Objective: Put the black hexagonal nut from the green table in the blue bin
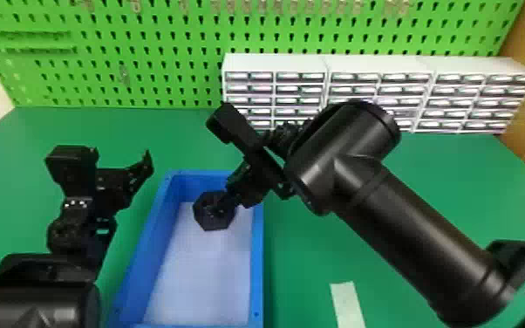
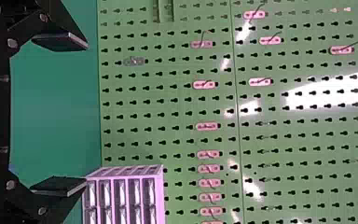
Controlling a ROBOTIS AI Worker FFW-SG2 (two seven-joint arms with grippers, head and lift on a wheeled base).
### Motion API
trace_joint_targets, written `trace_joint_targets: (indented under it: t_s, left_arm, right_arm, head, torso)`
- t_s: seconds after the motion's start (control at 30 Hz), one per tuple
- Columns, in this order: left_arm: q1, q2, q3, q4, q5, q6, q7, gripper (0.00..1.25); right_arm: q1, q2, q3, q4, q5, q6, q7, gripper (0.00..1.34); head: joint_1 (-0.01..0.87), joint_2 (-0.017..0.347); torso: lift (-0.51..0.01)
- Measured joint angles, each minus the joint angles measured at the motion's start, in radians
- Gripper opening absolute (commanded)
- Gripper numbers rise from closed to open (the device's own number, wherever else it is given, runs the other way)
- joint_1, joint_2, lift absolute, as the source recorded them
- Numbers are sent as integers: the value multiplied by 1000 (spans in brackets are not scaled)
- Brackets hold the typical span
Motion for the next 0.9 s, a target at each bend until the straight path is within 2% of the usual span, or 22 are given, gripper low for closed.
trace_joint_targets:
  t_s: [0.23,0.5,0.9]
  left_arm:
    - [1,0,0,0,1,0,0,1005]
    - [2,0,2,0,1,0,0,1005]
    - [1,0,2,-2,1,0,0,1005]
  right_arm:
    - [9,-7,-38,-40,5,23,4,999]
    - [27,-13,-116,-115,101,59,86,999]
    - [81,-20,-271,-212,182,71,121,999]
  head:
    - [686,52]
    - [686,52]
    - [686,52]
  torso:
    - [-97]
    - [-97]
    - [-97]
